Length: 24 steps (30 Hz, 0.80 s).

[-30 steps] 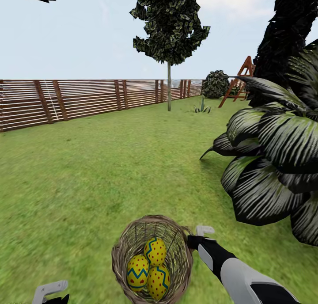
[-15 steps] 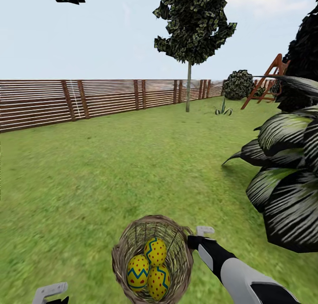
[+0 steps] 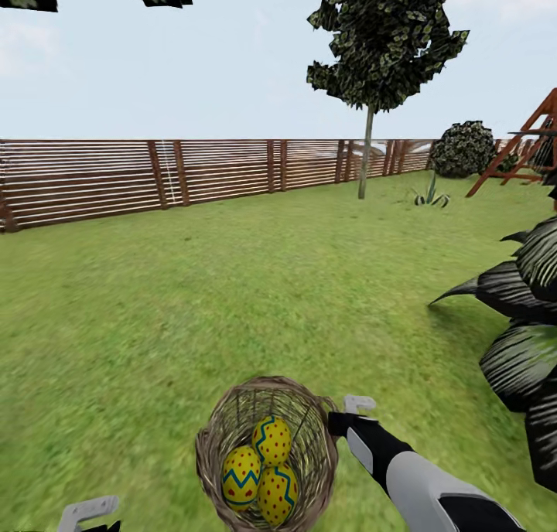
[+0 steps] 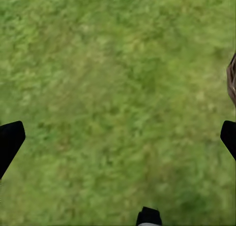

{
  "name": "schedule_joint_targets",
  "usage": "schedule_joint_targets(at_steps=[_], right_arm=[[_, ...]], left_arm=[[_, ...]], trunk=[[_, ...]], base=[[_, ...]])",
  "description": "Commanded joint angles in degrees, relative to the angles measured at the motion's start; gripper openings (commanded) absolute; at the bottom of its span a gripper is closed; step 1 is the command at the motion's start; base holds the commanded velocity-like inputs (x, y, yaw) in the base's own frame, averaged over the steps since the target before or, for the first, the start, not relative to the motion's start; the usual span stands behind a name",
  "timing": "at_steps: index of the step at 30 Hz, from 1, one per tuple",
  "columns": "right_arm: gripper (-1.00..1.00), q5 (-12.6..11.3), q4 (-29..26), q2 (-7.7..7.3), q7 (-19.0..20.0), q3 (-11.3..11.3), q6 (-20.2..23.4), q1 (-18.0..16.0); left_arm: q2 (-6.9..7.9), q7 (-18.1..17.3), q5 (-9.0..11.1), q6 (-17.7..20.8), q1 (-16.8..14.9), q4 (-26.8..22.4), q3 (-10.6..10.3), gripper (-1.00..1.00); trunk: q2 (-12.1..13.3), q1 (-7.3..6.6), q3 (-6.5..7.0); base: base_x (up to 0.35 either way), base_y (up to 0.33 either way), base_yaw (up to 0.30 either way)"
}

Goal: Take the three Easter eggs out of the wicker basket on the lawn in the garden, then place them on the lawn next to a single tree (choose any tree) so that all three eggs are next to the same tree and none are left in the basket.

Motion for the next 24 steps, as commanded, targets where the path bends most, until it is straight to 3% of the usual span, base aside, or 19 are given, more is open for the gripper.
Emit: schedule_joint_targets(at_steps=[1, 24], right_arm=[[-1.0, -0.38, -0.15, 0.05, 0.01, -0.73, 0.26, -0.03], [-1.0, -0.38, 0.03, 0.58, 0.01, -0.66, 0.24, -0.03]], left_arm=[[0.03, 0.46, 0.61, 0.24, 0.01, 0.05, -0.04, 1.0], [0.03, 0.52, 0.56, 0.24, -0.05, 1.81, -0.06, 1.0]], trunk=[[-0.04, 0.04, -0.05], [-0.04, 0.04, 0.61]], base=[[0.332, 0.0, 0.282], [0.333, 0.0, 0.281]])
